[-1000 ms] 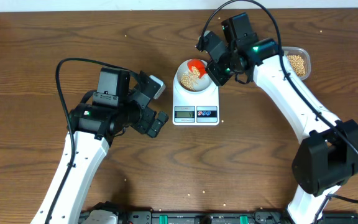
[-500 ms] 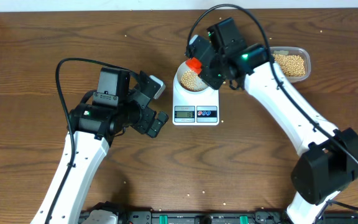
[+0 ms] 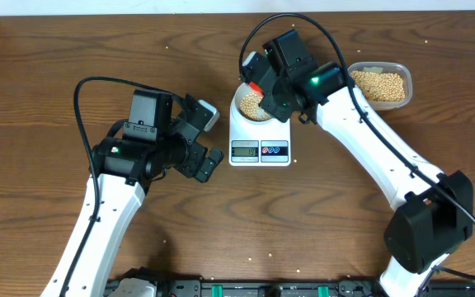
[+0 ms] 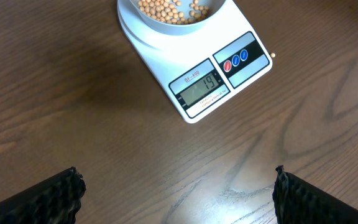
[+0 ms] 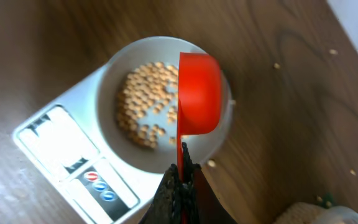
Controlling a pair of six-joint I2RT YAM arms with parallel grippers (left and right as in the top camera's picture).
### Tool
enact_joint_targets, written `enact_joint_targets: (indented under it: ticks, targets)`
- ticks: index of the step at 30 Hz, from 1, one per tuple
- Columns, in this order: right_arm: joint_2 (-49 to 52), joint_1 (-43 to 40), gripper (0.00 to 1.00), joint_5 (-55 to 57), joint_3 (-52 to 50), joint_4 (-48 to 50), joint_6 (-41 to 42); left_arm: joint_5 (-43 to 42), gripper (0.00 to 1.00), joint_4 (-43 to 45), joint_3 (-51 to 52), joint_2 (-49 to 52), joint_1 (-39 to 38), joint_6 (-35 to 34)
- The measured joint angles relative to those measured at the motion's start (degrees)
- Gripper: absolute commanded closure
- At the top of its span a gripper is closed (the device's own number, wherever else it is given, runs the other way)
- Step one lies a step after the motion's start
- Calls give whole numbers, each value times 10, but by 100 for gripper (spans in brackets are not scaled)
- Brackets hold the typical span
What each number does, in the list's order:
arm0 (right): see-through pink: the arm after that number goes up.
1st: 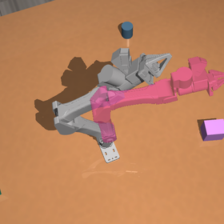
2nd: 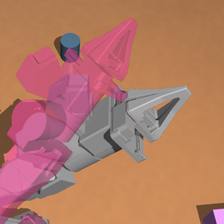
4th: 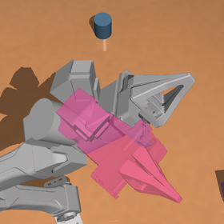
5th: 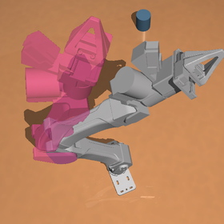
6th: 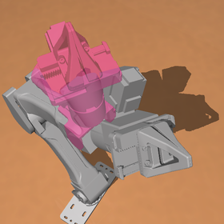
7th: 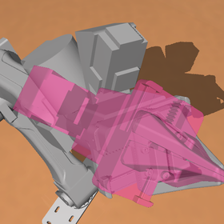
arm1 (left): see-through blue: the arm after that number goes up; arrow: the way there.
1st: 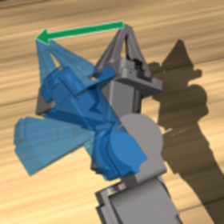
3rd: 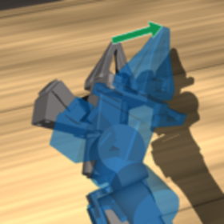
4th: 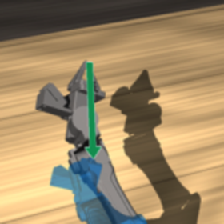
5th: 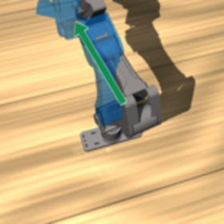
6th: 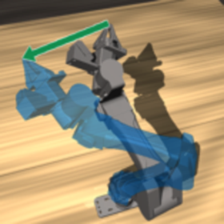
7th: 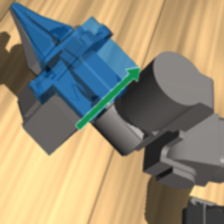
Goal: Scoop item into bowl and weigh 50g on scale
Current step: 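Tip the red scoop to pour beans into the grey bowl, then move the empty red scoop back right to the bean tub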
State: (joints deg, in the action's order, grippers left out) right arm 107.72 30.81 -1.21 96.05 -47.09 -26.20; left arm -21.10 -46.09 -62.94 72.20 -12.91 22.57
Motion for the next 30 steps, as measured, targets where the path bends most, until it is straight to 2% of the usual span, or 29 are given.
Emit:
enact_joint_targets:
  ticks: [8,19,22,25,30]
  targets:
    - [-21,-54,99,-121,0,0,2,0,1,0,0,0,0,0]
    - [-111,-209,99,-240,0,-19,35,0,1,0,0,0,0,0]
    - [-131,-257,99,-219,0,-41,57,0,1,0,0,0,0,0]
    - [-142,-297,99,-150,1,-75,78,0,1,0,0,0,0,0]
    - [-143,-313,99,-29,1,-121,95,0,1,0,0,0,0,0]
